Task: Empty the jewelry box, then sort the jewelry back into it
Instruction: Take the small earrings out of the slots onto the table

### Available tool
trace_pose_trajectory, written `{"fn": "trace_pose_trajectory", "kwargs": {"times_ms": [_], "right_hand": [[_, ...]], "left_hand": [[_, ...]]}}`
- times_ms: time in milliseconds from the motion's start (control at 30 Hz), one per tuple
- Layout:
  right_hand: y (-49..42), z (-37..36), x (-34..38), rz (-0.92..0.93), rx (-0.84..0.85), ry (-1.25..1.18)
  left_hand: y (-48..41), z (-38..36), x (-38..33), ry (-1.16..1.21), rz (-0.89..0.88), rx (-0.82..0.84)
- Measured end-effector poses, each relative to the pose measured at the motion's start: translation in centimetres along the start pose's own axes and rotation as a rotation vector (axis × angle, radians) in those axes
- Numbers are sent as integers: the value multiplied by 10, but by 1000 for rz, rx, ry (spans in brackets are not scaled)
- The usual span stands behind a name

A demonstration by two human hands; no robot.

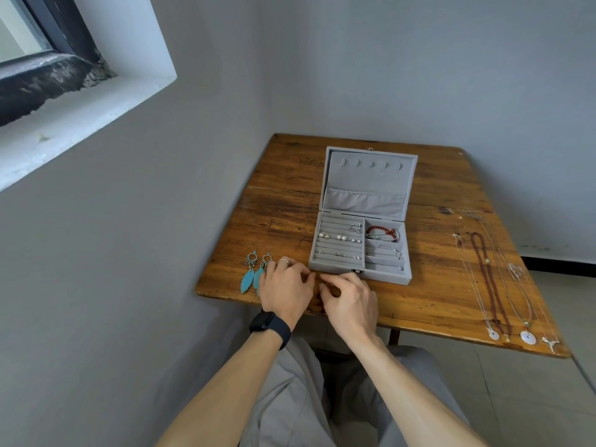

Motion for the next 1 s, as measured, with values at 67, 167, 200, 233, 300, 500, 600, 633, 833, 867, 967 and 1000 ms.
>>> {"fn": "trace_pose_trajectory", "kwargs": {"times_ms": [67, 167, 200, 233, 300, 500, 600, 633, 833, 867, 967, 1000], "right_hand": [[0, 0, 1, 0, -5, 7], [-1, -1, 2, -7, -8, 12], [-1, 0, 2, -9, -9, 10], [-1, 0, 2, -10, -10, 8], [-2, 1, 3, -8, -10, 4], [-1, 9, 0, -19, 37, -161], [-2, 23, -3, -20, 64, -222], [-3, 29, -4, -20, 68, -224], [-24, 69, -3, 84, 76, -178], [-30, 75, -3, 98, 83, -143], [-51, 89, -6, 124, 106, -21], [-60, 92, -7, 127, 111, 21]], "left_hand": [[-1, 0, -1, 7, 15, 1], [-1, 0, -2, 12, 20, 6], [-1, 0, -2, 12, 22, 8], [-1, 0, -2, 12, 25, 10], [-1, 1, -1, 17, 26, 11], [-3, 6, 5, 65, 5, -11], [-7, 15, 8, 59, -30, -31], [-9, 18, 8, 58, -51, -34], [-28, 33, 3, -29, -227, -55], [-33, 34, 0, -45, -260, -58], [-51, 38, -19, -57, -347, -63], [-58, 39, -28, -51, -369, -46]]}}
Point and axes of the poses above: each hand's wrist, its own y-axis away from the middle knuckle, its own z-axis out of the back of the hand, x = y × z, the point moved 3 cm from there along -y, towards the middle knuckle, and after that the axes turned 5 degrees about -y, right-handed, at the moved point
